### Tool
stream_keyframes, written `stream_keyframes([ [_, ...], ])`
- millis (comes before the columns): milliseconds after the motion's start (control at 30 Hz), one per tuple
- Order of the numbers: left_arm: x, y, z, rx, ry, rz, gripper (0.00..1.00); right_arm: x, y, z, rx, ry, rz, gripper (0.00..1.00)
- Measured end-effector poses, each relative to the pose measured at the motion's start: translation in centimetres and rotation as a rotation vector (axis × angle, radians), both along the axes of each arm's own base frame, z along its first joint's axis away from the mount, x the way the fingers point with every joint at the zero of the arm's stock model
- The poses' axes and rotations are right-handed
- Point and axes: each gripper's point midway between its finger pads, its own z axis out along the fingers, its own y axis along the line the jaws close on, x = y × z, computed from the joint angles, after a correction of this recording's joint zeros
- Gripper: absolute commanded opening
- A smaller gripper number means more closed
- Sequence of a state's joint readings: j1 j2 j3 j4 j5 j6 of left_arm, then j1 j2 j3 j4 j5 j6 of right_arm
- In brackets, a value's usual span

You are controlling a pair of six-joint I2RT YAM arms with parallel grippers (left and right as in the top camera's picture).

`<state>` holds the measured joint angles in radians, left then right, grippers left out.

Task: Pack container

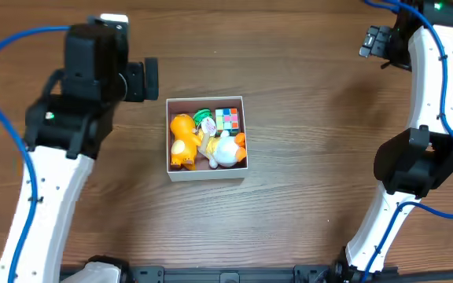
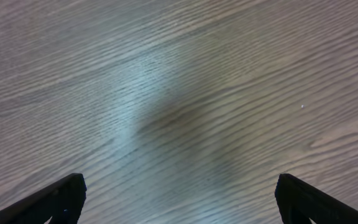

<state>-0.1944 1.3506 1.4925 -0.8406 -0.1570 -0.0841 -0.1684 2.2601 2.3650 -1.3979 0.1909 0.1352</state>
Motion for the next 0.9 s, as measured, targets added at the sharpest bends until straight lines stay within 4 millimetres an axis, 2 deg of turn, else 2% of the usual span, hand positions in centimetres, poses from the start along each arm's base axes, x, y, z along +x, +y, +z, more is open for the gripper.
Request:
stream_keyframes([
  [33, 0.2, -0.2, -0.7, 0.004, -0.003, -0.013, 1.0, 0.0, 0.0, 0.0, 0.0, 0.0, 0.0, 1.0],
  [100, 0.0, -0.5, -0.5, 0.0, -0.036, -0.042, 1.0, 0.0, 0.0, 0.0, 0.0, 0.0, 0.0, 1.0],
  [133, -0.7, -0.5, 0.1, -0.004, -0.056, -0.053, 1.0, 0.0, 0.0, 0.0, 0.0, 0.0, 0.0, 1.0],
  [167, -2.0, -0.5, 1.8, 0.002, -0.108, -0.078, 1.0, 0.0, 0.0, 0.0, 0.0, 0.0, 0.0, 1.0],
  [233, -3.3, -0.2, 4.1, 0.028, -0.196, -0.124, 1.0, 0.0, 0.0, 0.0, 0.0, 0.0, 0.0, 1.0],
  [300, -4.6, 1.5, 4.2, 0.054, -0.225, -0.135, 1.0, 0.0, 0.0, 0.0, 0.0, -0.001, 0.0, 1.0],
  [367, -6.1, 4.3, 3.0, 0.058, -0.229, -0.095, 1.0, 0.0, 0.0, 0.0, 0.0, 0.0, 0.0, 1.0],
  [433, -7.8, 5.8, 1.9, 0.049, -0.233, -0.07, 1.0, 0.0, 0.0, 0.0, 0.0, 0.0, 0.0, 1.0],
  [533, -11.5, 5.4, 1.7, 0.034, -0.318, -0.078, 1.0, 0.0, 0.0, 0.0, 0.0, -0.001, 0.0, 1.0],
  [567, -12.2, 5.3, 1.8, 0.029, -0.351, -0.077, 1.0, 0.0, 0.0, 0.0, 0.0, 0.001, 0.0, 1.0],
  [633, -13.6, 5.2, 0.9, -0.001, -0.402, -0.05, 1.0, 0.0, 0.0, 0.0, 0.0, -0.001, 0.0, 1.0],
  [733, -14.4, 6.3, -3.1, -0.051, -0.448, 0.059, 1.0, 0.0, 0.0, 0.0, 0.0, 0.0, 0.001, 1.0],
  [800, -14.6, 6.0, -5.5, -0.07, -0.474, 0.069, 1.0, 0.0, 0.0, 0.0, 0.0, 0.0, 0.0, 1.0],
  [900, -14.2, 5.3, -7.6, -0.09, -0.493, 0.052, 1.0, 0.0, 0.0, 0.0, 0.0, 0.0, 0.0, 1.0],
])
